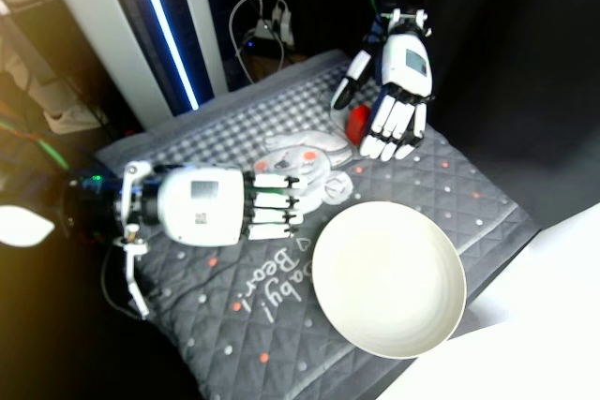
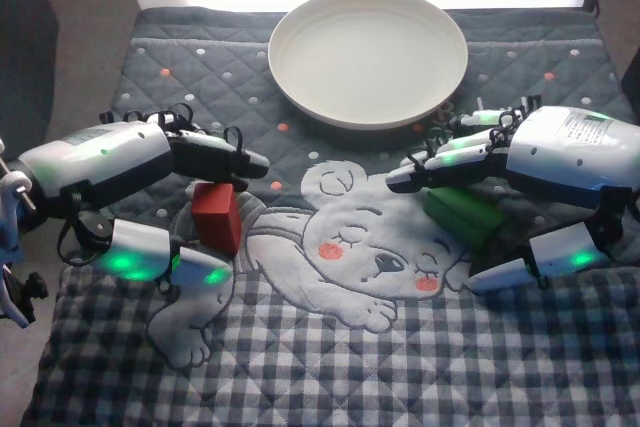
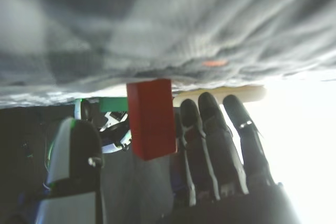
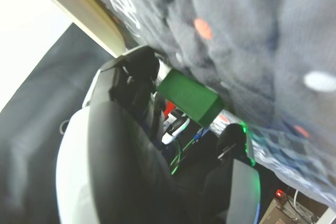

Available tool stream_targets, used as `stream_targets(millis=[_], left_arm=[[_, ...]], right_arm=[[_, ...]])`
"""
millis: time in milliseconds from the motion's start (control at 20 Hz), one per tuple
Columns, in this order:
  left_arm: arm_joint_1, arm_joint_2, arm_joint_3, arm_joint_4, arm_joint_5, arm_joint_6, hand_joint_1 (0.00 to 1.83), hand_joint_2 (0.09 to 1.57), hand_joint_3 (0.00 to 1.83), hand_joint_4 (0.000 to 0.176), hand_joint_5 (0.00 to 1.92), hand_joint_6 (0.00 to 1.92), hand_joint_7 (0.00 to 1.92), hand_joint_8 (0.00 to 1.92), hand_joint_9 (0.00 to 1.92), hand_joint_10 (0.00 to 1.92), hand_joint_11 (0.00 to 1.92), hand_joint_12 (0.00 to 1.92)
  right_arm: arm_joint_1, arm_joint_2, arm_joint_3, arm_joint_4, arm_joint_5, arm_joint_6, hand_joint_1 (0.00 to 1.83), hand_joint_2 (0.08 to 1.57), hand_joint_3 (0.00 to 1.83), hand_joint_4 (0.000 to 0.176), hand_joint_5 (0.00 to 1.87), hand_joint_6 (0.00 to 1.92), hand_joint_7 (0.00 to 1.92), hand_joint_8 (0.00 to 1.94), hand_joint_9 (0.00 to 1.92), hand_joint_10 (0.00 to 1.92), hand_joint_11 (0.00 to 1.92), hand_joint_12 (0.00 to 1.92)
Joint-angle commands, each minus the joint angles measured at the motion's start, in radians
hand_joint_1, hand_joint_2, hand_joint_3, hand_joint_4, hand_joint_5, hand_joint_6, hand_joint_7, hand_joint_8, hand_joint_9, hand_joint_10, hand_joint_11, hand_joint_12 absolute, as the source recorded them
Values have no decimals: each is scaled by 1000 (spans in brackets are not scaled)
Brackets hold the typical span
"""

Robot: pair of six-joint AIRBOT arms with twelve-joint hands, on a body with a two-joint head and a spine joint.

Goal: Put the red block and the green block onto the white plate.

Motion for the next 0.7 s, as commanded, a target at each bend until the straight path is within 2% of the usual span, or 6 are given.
stream_targets(millis=[0, 250, 450, 500, 550, 650], left_arm=[[-5, -4, 3, -16, -110, -4, 926, 1057, 8, 0, 710, 16, 937, 21, 740, 29, 0, 916], [-3, -11, 4, -16, -111, -5, 1240, 1085, 0, 5, 1000, 890, 1085, 851, 1151, 116, 447, 1390], [4, -15, 5, -22, -113, -6, 1270, 1049, 1, 0, 1266, 333, 1063, 1019, 1103, 420, 613, 1473], [8, -14, 5, -27, -117, -7, 1276, 1044, 1, 0, 1302, 244, 1075, 1013, 1053, 563, 614, 1491], [11, -14, 6, -34, -122, -7, 1279, 1043, 0, 0, 1336, 166, 1075, 1021, 1023, 688, 648, 1506], [14, -14, 6, -39, -127, -7, 1281, 1039, 0, 0, 1353, 125, 1087, 1005, 991, 733, 605, 1523]], right_arm=[[10, 11, 1, 31, 85, -2, 1004, 954, 0, 55, 455, 1, 545, 13, 706, 50, 360, 1296], [10, 11, 1, 31, 79, -2, 1042, 990, 4, 63, 469, 3, 525, 2, 617, 2, 210, 1145], [10, 12, 2, 32, 77, -2, 1182, 1012, 5, 0, 674, 10, 909, 31, 753, 647, 445, 1446], [10, 13, 2, 32, 76, -2, 1333, 1036, 13, 0, 798, 14, 1058, 657, 890, 818, 640, 1460], [10, 14, 2, 32, 75, -2, 1282, 1078, 20, 0, 946, 745, 1034, 886, 996, 894, 765, 1419], [10, 14, 2, 32, 74, -2, 1376, 1108, 1, 0, 916, 1014, 1022, 808, 931, 1246, 813, 1392]])
